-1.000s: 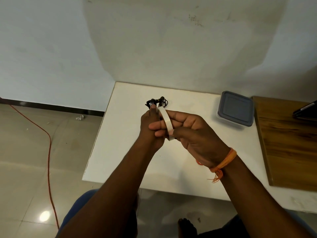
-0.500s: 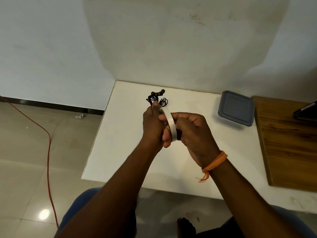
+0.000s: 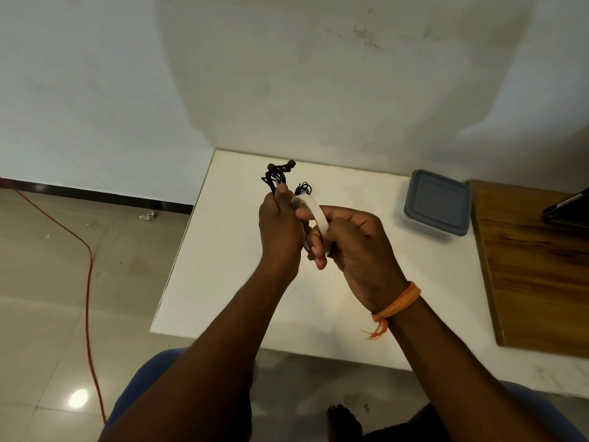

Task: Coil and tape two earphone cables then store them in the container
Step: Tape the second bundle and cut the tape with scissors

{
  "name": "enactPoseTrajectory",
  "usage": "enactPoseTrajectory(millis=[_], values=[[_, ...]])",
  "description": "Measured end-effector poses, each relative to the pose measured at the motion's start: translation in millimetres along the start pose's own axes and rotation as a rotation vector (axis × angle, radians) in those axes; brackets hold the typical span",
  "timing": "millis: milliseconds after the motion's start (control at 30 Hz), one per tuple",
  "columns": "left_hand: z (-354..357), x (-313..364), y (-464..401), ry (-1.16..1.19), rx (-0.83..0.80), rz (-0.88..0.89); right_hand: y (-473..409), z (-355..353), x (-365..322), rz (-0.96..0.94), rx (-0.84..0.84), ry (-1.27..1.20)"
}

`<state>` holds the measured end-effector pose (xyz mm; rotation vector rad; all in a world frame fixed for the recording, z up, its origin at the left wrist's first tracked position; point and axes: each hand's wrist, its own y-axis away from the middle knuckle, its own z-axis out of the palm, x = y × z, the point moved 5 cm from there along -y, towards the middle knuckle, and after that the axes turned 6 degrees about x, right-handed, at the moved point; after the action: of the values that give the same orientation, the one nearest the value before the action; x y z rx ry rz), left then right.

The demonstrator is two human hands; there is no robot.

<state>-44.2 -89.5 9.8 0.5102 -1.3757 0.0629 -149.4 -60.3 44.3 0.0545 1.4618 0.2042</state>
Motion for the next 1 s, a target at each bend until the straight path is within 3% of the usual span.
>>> enactPoseTrajectory(millis=[500, 1000], values=[[0.5, 2.4, -0.9, -0.002, -0.003, 0.077, 0.6, -1.8, -3.6, 0.057, 0.034, -0.051], [1.0, 28.2, 17.4, -0.031, -0.065, 0.166, 0.3, -1.8, 2.1, 0.150, -0.053, -0.089]])
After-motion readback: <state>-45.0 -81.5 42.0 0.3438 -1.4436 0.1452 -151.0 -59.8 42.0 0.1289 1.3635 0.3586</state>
